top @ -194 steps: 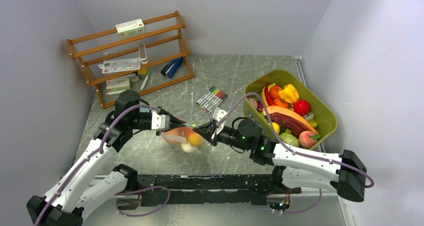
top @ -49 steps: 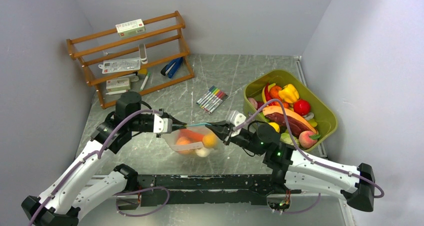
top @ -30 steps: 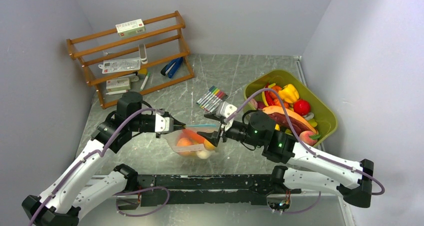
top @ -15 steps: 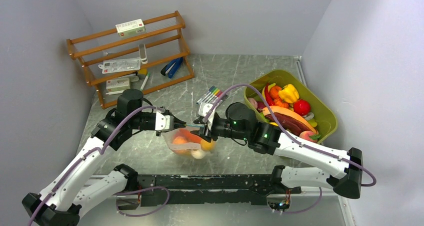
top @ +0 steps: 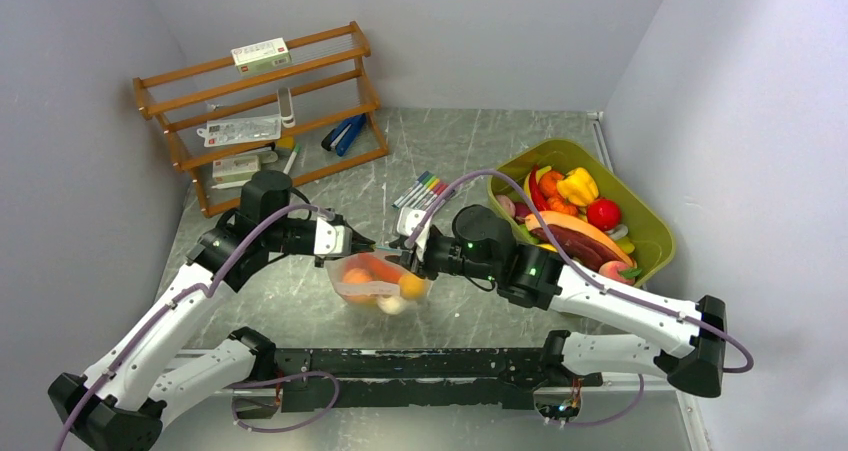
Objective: Place the food in the zip-top bag and seal the zipper
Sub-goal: Zip the zipper food storage bag at the center of the board.
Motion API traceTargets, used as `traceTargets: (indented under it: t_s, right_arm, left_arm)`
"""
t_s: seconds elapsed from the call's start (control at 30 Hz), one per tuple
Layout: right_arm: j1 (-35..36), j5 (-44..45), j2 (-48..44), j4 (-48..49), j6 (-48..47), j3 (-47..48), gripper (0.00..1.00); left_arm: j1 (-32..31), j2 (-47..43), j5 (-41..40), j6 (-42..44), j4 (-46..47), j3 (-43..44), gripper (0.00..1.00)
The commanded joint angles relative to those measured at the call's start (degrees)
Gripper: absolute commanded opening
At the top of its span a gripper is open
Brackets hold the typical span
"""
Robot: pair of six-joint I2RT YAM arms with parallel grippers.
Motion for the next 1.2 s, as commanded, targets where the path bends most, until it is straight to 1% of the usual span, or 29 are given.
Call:
traceTargets:
  t_s: [0.0, 0.03, 0.13, 0.17, 0.3, 0.43, 0.63, 0.9, 1.17]
  right_arm:
    - [-0.01, 1.43, 0.67, -0.03, -1.89, 0.28, 0.25]
    - [-0.02, 2.15, 0.66, 0.3, -2.23, 0.03, 0.21]
    - [-0.01, 3.8, -0.4, 1.23, -3.3, -0.96, 0.03]
    - [-0.01, 4.89, -1.1, 1.89, -3.57, -1.53, 0.0]
    - [-0.09, 6.77, -4.77, 3.45, -4.02, -4.07, 0.0]
    - [-0.11, 8.39, -8.53, 3.6, -4.9, -5.82, 0.0]
    - [-0.06, 10.44, -9.94, -2.17, -4.15, -3.99, 0.0]
    - [-0.06, 13.37, -13.39, -2.54, -3.36, -4.94, 0.0]
    - [-0.03, 16.39, -16.52, -3.72, -2.5, -6.08, 0.0]
  left_arm:
    - [0.07, -0.04, 3.08, 0.27, 2.45, 1.87, 0.07]
    - [0.07, 0.04, 3.18, 0.28, 2.43, 1.85, 0.07]
    - [0.07, 0.08, 3.06, 0.31, 2.09, 1.87, 0.07]
    - [0.07, 0.06, 2.71, 0.31, 1.83, 1.89, 0.07]
    - [0.07, -0.05, -0.06, -1.02, 2.32, 2.07, 0.07]
    - [0.07, 0.87, -1.16, 1.17, -1.53, 4.12, 0.07]
    - [0.07, -1.06, -5.06, 0.78, -3.2, 3.96, 0.07]
    - [0.1, -3.8, -8.09, 0.69, -5.73, 3.6, 0.07]
    - [0.1, -7.4, -13.6, -0.03, -10.03, 2.51, 0.07]
